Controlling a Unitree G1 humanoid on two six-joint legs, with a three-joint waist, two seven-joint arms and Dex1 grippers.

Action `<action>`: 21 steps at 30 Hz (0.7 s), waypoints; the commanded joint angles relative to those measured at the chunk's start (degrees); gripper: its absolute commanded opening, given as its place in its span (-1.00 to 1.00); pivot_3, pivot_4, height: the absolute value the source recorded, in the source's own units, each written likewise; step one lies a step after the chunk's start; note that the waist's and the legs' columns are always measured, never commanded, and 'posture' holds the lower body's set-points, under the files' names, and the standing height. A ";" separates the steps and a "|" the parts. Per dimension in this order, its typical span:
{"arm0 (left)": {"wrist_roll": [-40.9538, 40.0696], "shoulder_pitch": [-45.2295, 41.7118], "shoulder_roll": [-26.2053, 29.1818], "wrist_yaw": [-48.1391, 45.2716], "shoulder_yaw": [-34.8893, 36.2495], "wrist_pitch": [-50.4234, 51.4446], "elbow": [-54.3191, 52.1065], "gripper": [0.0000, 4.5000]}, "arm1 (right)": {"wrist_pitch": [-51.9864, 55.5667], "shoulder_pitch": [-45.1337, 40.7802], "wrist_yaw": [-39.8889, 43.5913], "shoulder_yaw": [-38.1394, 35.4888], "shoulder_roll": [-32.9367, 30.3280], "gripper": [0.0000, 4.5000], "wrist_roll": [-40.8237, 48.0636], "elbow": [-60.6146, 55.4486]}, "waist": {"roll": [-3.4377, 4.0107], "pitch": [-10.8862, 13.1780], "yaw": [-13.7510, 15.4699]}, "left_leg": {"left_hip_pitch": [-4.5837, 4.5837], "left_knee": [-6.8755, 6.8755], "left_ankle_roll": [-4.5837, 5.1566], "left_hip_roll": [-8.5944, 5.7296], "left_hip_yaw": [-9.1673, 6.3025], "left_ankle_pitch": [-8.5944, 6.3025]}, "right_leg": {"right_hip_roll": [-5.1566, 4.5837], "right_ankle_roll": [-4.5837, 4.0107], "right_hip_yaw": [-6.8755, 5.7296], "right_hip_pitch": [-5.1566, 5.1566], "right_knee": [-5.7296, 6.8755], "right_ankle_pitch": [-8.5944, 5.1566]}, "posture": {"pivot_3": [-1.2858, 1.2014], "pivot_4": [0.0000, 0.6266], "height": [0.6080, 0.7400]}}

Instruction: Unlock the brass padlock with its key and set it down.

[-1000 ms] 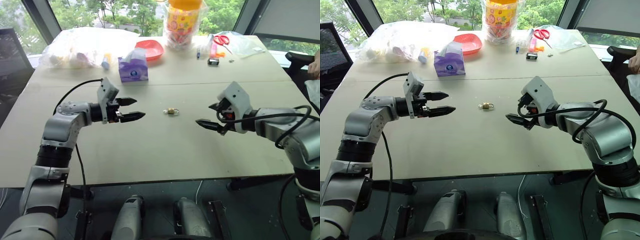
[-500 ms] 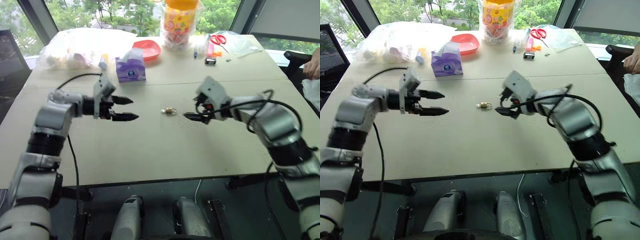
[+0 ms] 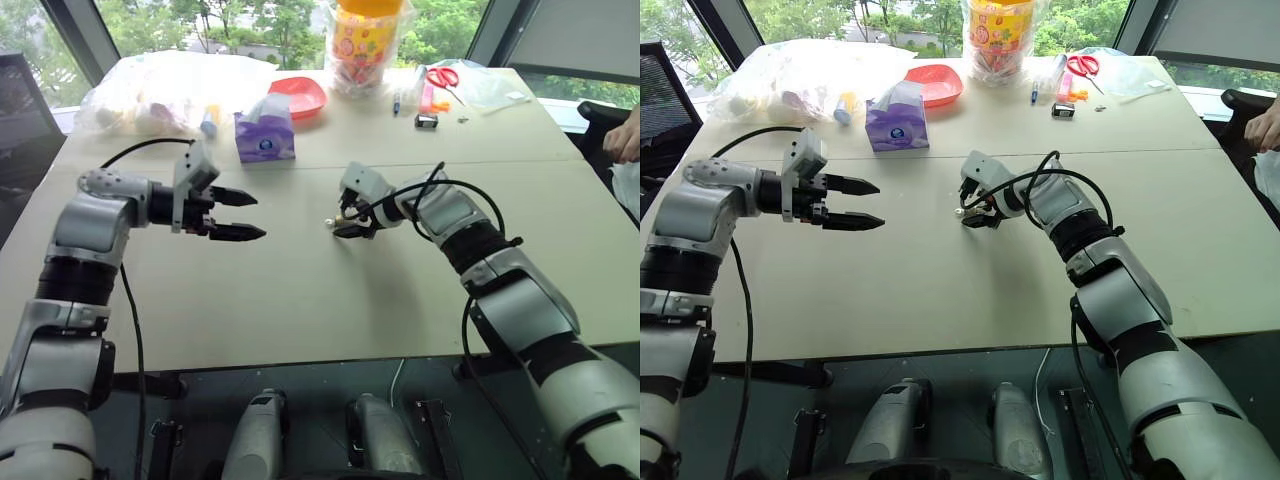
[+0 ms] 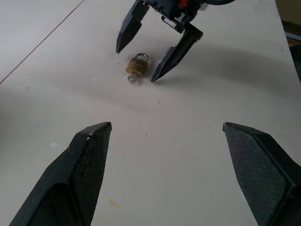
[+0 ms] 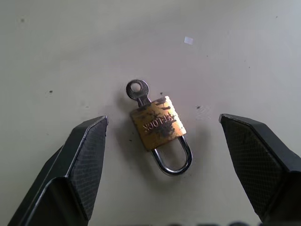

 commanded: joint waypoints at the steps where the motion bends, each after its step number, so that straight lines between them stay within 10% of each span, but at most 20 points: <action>1: -2.11 1.49 0.59 1.78 2.70 2.05 -5.71 0.76 | -4.32 -2.17 1.89 -0.61 1.95 0.65 -3.34 6.88 | 0.00 0.00 -0.09 | 0.03 0.00 -0.01 0.00 0.00 0.01 | 0.00 0.00 0.01 0.01 0.02 0.00 | 0.03 -0.52 1.00; 8: -3.35 3.41 0.58 4.45 3.86 3.76 -8.83 0.77 | -12.07 -1.44 4.86 0.75 3.76 -0.71 -9.57 13.83 | 0.01 -0.01 -0.11 | 0.71 0.00 -0.07 0.02 -0.03 0.04 | 0.05 -0.05 0.03 0.61 0.12 0.03 | 0.03 -0.52 1.00; 14: -4.95 2.07 -1.57 5.34 4.68 4.06 -5.71 0.77 | -26.98 -3.32 -4.90 -0.31 0.24 -0.69 -15.02 7.07 | 0.03 0.01 0.15 | 1.17 -0.03 -0.10 0.02 -0.15 0.06 | 0.01 -0.10 0.07 0.99 0.14 0.04 | 0.03 -0.52 1.00; 21: -10.63 -13.57 -10.12 4.98 11.06 7.02 18.61 0.77 | -33.05 4.15 -7.52 -6.65 -11.28 -0.69 -17.36 -31.55 | 0.03 0.02 0.20 | -0.13 0.35 -0.10 -0.04 -0.21 0.14 | -0.02 0.05 0.05 -0.19 0.49 0.06 | 0.03 -0.52 1.00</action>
